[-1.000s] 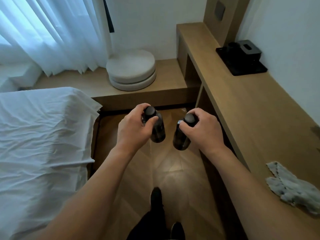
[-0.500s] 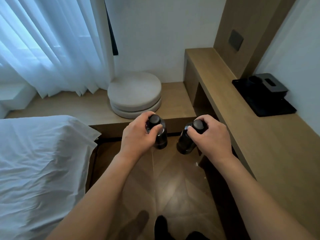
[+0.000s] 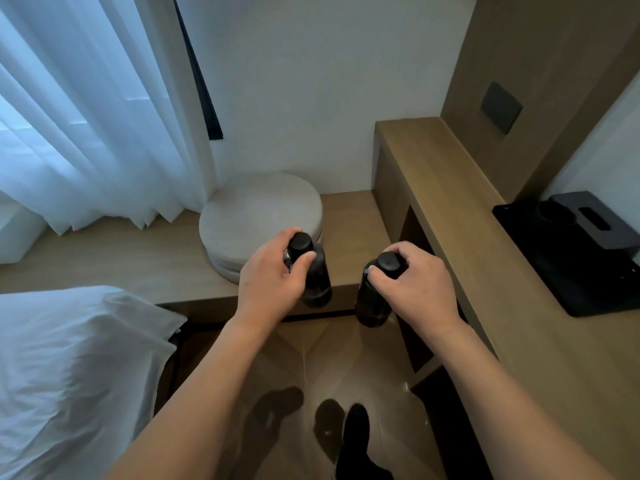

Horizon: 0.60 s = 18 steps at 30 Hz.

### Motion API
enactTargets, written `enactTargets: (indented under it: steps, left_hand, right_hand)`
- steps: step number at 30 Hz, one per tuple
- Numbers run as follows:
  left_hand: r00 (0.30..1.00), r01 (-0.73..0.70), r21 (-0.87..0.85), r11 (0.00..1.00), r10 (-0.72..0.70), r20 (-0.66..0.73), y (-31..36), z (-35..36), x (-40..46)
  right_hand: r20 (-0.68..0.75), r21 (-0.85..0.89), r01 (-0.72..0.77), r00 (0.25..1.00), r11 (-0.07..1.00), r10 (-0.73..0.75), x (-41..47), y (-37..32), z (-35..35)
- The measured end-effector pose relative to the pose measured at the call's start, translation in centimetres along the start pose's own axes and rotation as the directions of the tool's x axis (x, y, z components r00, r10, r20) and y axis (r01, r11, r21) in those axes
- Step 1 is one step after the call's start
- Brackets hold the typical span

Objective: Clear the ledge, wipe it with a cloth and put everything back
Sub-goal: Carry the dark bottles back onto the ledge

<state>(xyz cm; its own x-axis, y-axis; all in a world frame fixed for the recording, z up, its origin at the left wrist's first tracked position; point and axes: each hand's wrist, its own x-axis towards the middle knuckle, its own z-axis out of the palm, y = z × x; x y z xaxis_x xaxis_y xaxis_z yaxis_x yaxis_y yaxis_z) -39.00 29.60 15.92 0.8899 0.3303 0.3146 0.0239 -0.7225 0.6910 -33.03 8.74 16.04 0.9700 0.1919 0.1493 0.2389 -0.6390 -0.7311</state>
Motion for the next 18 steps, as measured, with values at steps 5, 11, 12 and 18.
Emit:
enactTargets:
  steps: [5,11,12,18]
  left_hand:
    - [1.000,-0.007,0.001,1.000,0.007,0.017,0.0,2.1,9.2]
    - [1.000,0.030,-0.008,1.000,-0.030,0.005,-0.9,4.3,17.9]
    - [0.999,0.036,-0.004,0.999,-0.036,0.015,-1.2,4.7,19.3]
    - [0.998,0.015,0.007,1.000,-0.015,0.063,-3.4,7.5,27.6]
  right_hand:
    - [0.017,-0.022,0.011,1.000,1.000,-0.011,9.9,-0.1,0.1]
    - [0.010,0.009,-0.021,1.000,1.000,0.021,18.7,-0.1,0.7]
    - [0.007,0.010,-0.029,1.000,1.000,0.028,20.1,0.0,0.9]
    - [0.039,-0.024,-0.086,0.995,0.996,0.087,28.0,0.8,3.5]
